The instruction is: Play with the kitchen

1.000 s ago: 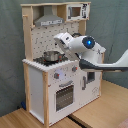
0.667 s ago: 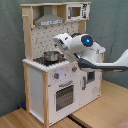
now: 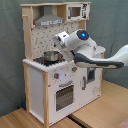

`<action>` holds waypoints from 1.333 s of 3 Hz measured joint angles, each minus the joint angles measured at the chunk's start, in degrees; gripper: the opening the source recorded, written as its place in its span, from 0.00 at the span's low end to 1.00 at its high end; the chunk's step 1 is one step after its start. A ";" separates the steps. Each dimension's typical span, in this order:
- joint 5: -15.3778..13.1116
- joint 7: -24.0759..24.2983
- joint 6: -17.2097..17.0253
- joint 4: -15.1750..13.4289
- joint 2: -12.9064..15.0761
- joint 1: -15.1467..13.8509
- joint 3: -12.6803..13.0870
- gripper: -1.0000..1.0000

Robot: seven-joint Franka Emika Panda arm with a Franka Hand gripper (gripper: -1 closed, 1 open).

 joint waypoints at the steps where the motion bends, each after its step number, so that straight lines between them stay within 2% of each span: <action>1: 3.88 0.02 -3.68 2.26 1.21 -2.43 -0.01 1.00; 2: 6.46 0.29 -8.96 4.72 2.84 -3.94 0.01 1.00; 4: 10.63 2.21 -18.55 8.74 5.61 -4.81 0.06 1.00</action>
